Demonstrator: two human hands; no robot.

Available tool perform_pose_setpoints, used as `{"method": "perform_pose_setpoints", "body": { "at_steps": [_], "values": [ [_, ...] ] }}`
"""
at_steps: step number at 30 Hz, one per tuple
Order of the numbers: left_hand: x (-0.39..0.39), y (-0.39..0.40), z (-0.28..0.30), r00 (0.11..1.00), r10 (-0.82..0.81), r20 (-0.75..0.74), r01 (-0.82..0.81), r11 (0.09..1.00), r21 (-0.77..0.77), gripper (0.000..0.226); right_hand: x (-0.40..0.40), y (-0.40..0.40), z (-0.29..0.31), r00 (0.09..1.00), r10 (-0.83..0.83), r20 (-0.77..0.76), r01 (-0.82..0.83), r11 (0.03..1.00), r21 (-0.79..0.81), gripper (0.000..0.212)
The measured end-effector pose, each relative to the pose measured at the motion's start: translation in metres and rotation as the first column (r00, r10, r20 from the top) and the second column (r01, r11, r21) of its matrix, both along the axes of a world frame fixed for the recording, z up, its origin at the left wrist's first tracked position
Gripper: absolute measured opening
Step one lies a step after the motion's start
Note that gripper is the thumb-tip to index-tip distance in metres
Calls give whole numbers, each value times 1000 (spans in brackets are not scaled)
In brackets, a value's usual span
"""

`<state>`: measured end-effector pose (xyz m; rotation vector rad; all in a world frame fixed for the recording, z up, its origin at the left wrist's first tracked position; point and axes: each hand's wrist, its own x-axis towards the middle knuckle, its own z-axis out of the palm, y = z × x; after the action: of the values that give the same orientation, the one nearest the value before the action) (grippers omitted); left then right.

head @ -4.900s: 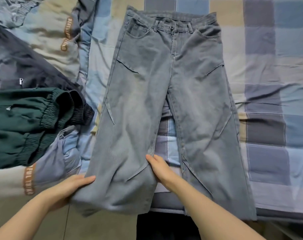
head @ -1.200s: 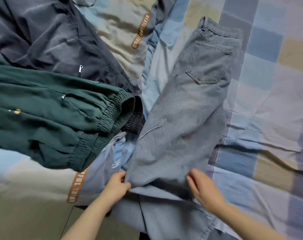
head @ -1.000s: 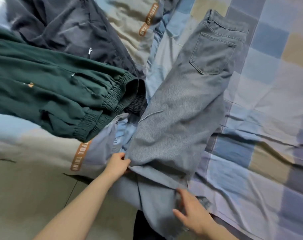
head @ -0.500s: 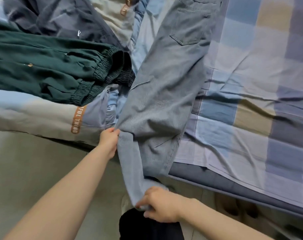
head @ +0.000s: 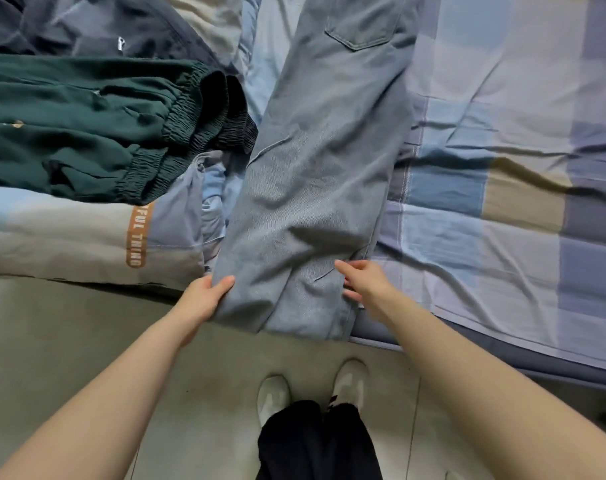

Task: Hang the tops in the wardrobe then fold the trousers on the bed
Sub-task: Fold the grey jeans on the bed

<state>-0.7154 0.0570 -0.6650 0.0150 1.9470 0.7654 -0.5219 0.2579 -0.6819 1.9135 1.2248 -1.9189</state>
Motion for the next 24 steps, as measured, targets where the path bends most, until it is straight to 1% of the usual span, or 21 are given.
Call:
{"method": "perform_pose_setpoints", "body": {
  "at_steps": [2,5,6,7,8,9,10,11,12,13,14,15,16,17,18,19,20,21,22,23,24],
  "values": [
    [-2,-1,-1,999,-5,39,5,1000,22,22,-7,-14,1,998,-23,-58,20,998,-62,29],
    [-7,-8,-2,996,6,92,-9,999,31,15,4,-30,2,985,-45,-164,17,986,-167,33],
    [-9,-10,-2,999,-10,51,9,1000,24,13,13,-32,2,973,-70,-220,29,982,-184,33],
    [-13,-11,-2,998,-55,-31,55,998,-6,11,25,-33,2,959,-104,-265,52,980,-194,29],
    [-16,-11,-3,982,-140,-127,132,989,-69,12,38,-33,2,960,-95,-265,51,984,-169,24],
    [-18,-9,-5,936,-277,-215,242,954,-177,18,51,-32,3,979,-4,-205,-17,995,-101,19],
    [-18,-8,-6,866,-431,-254,352,885,-303,23,62,-32,2,983,160,-90,-162,987,-21,20],
    [-16,-6,-8,808,-533,-252,420,820,-387,25,72,-32,0,941,337,37,-339,940,31,24],
    [-13,-4,-10,772,-585,-249,455,782,-425,24,80,-33,-4,869,473,145,-486,872,62,25],
    [-10,-1,-11,767,-587,-257,453,781,-431,22,83,-31,-7,806,548,226,-578,810,99,22],
    [-8,1,-13,783,-557,-276,421,802,-424,20,81,-29,-9,788,544,287,-599,786,154,15],
    [-5,1,-15,810,-502,-303,364,836,-411,19,77,-27,-11,827,476,298,-544,812,211,6],
    [-3,1,-15,833,-445,-328,308,866,-393,21,70,-24,-10,896,356,265,-420,874,244,12],
    [0,-1,-18,858,-400,-322,271,886,-377,26,63,-23,-14,958,211,194,-253,942,222,24],
    [1,-3,-20,885,-362,-293,252,901,-352,28,54,-23,-15,990,66,126,-86,983,162,29],
    [3,-5,-21,919,-308,-247,224,922,-316,26,47,-24,-15,996,-34,84,27,996,85,28],
    [3,-6,-21,950,-241,-199,182,944,-276,24,42,-26,-14,994,-84,64,85,996,-7,26],
    [4,-5,-17,971,-174,-162,134,964,-231,25,39,-28,-11,995,-82,60,86,994,-68,27],
    [4,-4,-12,985,-117,-128,93,980,-177,29,38,-29,-4,998,-38,54,42,996,-73,32],
    [4,-2,-4,994,-69,-87,58,991,-117,29,41,-27,4,999,20,44,-18,999,-31,35],
    [5,1,5,999,-31,-30,30,998,-55,25,45,-24,14,998,55,25,-57,997,57,33]
  ]
}}
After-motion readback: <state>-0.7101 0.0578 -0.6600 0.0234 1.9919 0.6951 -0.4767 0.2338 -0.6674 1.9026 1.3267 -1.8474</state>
